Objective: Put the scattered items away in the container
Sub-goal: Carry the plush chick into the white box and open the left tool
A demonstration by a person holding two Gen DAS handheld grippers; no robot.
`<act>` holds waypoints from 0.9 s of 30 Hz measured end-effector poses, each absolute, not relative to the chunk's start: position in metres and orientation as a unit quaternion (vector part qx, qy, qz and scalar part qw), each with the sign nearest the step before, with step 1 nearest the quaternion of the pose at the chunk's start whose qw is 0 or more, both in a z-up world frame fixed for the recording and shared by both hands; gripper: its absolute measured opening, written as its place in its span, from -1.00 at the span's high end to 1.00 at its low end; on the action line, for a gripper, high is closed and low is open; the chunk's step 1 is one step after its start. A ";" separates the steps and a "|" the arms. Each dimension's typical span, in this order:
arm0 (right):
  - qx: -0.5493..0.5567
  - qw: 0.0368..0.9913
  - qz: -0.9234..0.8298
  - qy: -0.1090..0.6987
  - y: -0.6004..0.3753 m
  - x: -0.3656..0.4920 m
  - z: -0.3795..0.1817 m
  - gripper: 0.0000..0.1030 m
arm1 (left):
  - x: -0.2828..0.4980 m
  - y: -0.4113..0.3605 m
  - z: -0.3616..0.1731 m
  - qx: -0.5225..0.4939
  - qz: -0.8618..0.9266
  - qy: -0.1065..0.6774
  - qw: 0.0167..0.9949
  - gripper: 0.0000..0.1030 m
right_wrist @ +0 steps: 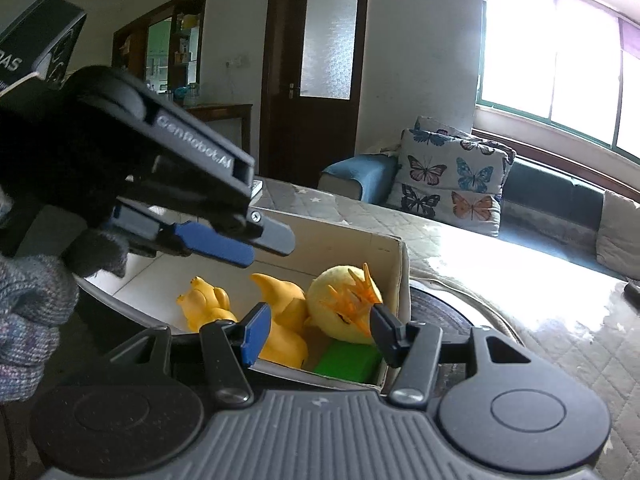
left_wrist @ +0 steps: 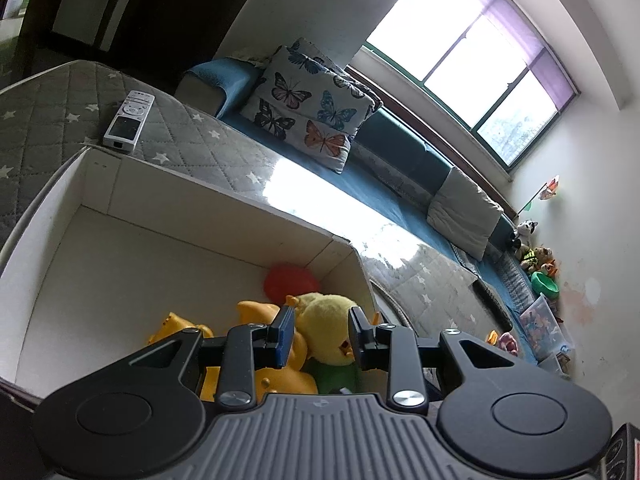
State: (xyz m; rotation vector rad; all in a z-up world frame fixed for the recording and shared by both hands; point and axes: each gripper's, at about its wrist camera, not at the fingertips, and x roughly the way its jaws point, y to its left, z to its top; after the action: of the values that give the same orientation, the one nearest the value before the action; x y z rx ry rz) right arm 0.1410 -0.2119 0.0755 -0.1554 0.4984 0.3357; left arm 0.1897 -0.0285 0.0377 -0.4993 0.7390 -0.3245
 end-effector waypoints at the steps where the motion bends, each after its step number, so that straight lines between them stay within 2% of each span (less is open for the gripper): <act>1: -0.076 0.952 0.165 0.245 -0.212 0.141 0.076 -0.09 | 0.189 -0.028 0.037 -0.240 -0.156 0.357 0.889 0.39; 19: -0.090 0.945 0.172 0.264 -0.210 0.177 0.070 -0.07 | 0.193 -0.022 0.025 -0.242 -0.149 0.370 0.884 0.39; 27: -0.105 0.936 0.194 0.276 -0.204 0.167 0.066 0.06 | 0.195 -0.017 0.022 -0.247 -0.143 0.371 0.883 0.39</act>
State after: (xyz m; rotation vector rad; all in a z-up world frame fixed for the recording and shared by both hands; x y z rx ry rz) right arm 0.1672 -0.2044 0.0656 -0.2143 0.5632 0.3968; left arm 0.1947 -0.0165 0.0215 -0.5147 0.7726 -0.2982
